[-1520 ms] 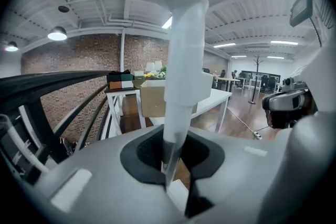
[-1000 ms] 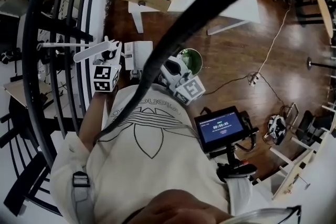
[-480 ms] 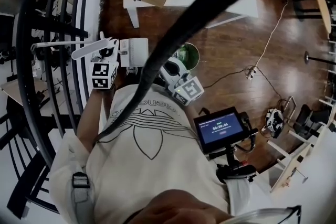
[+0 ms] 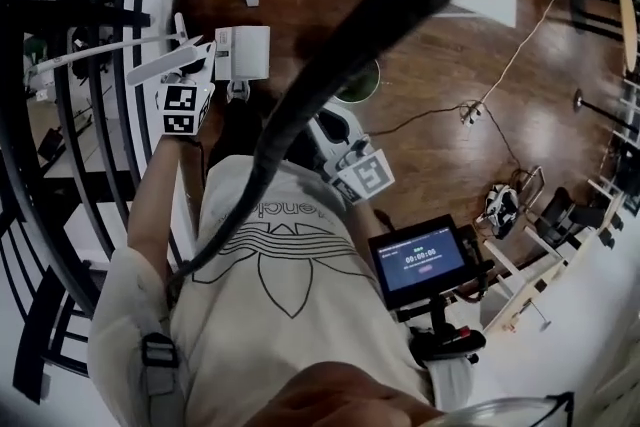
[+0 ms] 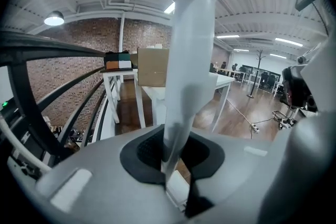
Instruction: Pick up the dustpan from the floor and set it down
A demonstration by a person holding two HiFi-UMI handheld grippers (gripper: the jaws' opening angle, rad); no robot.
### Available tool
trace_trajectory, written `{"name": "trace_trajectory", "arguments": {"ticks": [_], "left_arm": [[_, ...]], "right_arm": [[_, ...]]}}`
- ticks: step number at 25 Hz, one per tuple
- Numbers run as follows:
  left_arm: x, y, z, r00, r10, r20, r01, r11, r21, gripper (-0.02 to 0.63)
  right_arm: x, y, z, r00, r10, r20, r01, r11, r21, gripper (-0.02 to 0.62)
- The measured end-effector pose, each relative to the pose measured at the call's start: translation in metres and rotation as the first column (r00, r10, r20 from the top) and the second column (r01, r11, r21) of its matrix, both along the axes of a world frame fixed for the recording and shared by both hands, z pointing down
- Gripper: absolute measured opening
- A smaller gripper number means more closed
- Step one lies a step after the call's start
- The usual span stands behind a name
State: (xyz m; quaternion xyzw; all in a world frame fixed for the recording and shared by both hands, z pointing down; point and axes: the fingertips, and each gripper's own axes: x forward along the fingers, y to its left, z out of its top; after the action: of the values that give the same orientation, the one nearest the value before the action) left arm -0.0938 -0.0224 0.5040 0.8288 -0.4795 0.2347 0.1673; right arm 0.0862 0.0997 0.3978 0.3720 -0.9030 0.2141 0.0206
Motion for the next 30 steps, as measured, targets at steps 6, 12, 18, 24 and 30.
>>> {"name": "trace_trajectory", "arguments": {"ticks": [6, 12, 18, 24, 30], "left_arm": [[-0.022, -0.036, 0.097, 1.000, 0.008, -0.010, -0.008, 0.999, -0.053, 0.075], [-0.024, -0.044, 0.123, 1.000, 0.005, 0.011, -0.004, 0.997, -0.082, 0.075], [-0.020, -0.044, 0.123, 0.999, 0.051, 0.008, -0.050, 0.993, -0.107, 0.080], [-0.051, -0.022, 0.134, 0.977, 0.006, 0.213, 0.029, 0.987, -0.160, 0.198], [-0.054, 0.079, 0.039, 0.959, -0.069, 0.276, 0.110, 0.985, -0.135, 0.232]], "right_arm": [[-0.021, -0.022, 0.069, 0.999, -0.006, -0.035, 0.003, 0.996, -0.088, 0.029], [-0.024, -0.007, 0.076, 0.999, 0.003, -0.039, -0.009, 0.988, -0.156, 0.029], [-0.023, -0.002, 0.079, 0.999, -0.001, -0.039, -0.005, 0.988, -0.156, 0.029], [-0.027, -0.023, 0.082, 0.999, -0.001, -0.040, -0.004, 0.994, -0.111, 0.029], [-0.003, 0.001, -0.001, 1.000, -0.012, -0.003, 0.012, 1.000, -0.026, 0.028]]}}
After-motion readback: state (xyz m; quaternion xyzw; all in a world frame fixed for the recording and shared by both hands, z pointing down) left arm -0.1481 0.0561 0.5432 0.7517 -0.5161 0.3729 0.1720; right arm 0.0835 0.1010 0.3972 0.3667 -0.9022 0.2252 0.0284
